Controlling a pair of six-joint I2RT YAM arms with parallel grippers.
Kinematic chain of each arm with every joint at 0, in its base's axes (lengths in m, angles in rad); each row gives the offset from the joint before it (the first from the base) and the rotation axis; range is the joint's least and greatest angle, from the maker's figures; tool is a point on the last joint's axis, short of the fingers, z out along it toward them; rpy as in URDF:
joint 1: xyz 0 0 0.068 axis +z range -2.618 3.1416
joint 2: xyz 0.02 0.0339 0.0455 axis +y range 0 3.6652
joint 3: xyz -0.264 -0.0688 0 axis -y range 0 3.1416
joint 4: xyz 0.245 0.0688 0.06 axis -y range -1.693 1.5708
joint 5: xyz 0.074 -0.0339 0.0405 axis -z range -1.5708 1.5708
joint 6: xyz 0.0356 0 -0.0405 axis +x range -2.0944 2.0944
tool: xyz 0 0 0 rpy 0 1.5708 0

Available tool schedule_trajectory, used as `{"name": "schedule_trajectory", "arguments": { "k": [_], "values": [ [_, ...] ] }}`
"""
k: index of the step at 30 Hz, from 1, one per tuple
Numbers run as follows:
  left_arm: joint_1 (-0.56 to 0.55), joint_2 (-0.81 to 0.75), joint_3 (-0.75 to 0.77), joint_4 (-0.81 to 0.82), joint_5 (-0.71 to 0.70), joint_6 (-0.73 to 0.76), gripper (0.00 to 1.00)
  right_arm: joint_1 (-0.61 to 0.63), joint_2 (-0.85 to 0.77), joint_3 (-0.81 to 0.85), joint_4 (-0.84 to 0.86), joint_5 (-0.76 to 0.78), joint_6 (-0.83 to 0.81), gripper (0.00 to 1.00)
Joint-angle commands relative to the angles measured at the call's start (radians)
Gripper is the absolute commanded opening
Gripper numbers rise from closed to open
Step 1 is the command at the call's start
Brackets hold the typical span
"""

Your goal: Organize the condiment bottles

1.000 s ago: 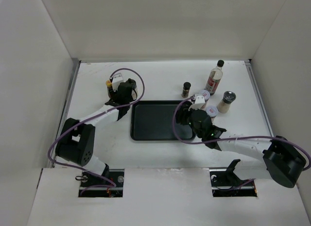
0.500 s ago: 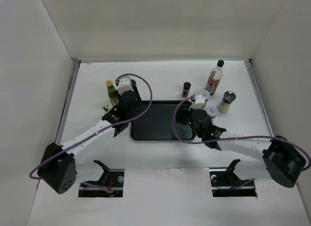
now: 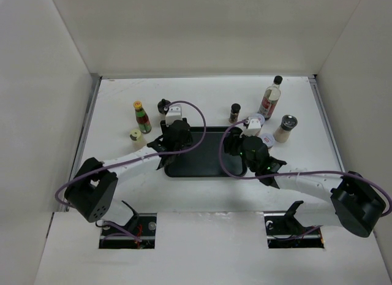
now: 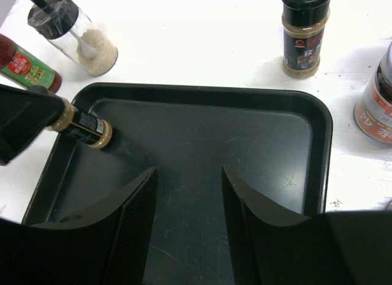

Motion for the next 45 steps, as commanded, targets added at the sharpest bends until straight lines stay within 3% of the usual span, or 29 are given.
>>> {"name": "schedule_trajectory", "arguments": {
  "k": [1,6,12,21,29,34,45],
  "values": [
    [-0.009,0.014,0.031,0.065,-0.03,-0.007,0.47,-0.005,-0.024,0.018,0.026,-0.008,0.001,0.5],
    [-0.009,0.023,0.023,0.065,-0.038,-0.006,0.53,-0.008,-0.028,0.015,0.026,-0.007,0.003,0.52],
    [-0.021,-0.048,0.037,0.051,-0.038,0.017,0.69,-0.011,-0.033,0.011,0.027,-0.008,0.004,0.53],
    [0.067,-0.133,0.114,0.013,-0.066,0.081,0.71,-0.008,-0.007,0.024,0.023,-0.008,0.001,0.56],
    [0.212,0.029,0.246,-0.032,0.003,0.121,0.74,-0.008,0.004,0.03,0.021,-0.01,-0.002,0.67],
    [0.244,0.122,0.281,-0.004,0.048,0.124,0.74,-0.008,0.008,0.03,0.024,-0.01,-0.003,0.75],
    [0.281,0.284,0.349,0.089,0.06,0.16,0.74,0.004,0.024,0.042,0.026,-0.027,-0.008,0.77]
  ]
}}
